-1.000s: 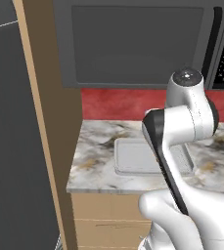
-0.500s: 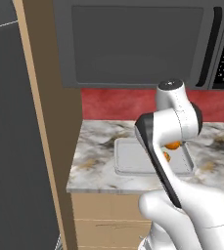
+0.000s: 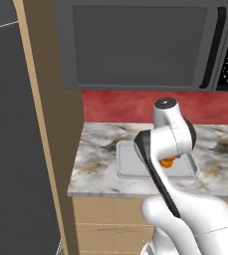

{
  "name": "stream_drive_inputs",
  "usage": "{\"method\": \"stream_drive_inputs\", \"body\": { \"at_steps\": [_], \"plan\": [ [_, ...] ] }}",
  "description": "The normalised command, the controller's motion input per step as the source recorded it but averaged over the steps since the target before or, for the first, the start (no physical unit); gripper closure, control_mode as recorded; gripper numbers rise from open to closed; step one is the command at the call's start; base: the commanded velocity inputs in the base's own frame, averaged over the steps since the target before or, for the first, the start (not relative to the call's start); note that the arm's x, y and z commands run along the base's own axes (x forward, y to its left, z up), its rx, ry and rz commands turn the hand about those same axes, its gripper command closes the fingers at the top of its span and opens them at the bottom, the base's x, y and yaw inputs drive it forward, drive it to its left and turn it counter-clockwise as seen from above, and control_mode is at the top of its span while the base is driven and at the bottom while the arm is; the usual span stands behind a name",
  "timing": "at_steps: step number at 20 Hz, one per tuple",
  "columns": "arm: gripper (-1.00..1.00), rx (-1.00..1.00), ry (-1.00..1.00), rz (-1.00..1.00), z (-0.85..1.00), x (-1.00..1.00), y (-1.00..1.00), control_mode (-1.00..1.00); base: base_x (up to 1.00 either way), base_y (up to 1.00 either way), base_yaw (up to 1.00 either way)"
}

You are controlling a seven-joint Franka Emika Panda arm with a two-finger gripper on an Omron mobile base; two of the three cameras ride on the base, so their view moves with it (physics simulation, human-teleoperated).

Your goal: Pick the tangerine and orange from the fridge and place them inside the tupperware on the counter.

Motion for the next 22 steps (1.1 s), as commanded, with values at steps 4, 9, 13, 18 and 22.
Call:
{"method": "stream_drive_inputs", "body": {
  "at_steps": [4, 9, 13, 18, 22],
  "plan": [
    [1.00, 0.00, 0.01, 0.00, -0.42, 0.64, 0.00, -1.00, 0.00, 0.00, 0.00],
    [1.00, 0.00, 0.20, 0.00, -0.39, 0.82, 0.00, -1.00, 0.00, 0.00, 0.00],
    [1.00, 0.00, 0.30, 0.00, -0.43, 0.77, 0.02, -1.00, 0.00, 0.00, 0.00],
    [1.00, 0.00, 0.18, 0.00, -0.43, 0.60, 0.01, -1.00, 0.00, 0.00, 0.00],
    [1.00, 0.00, 0.00, 0.00, -0.41, 0.40, 0.00, -1.00, 0.00, 0.00, 0.00]
  ]
}}
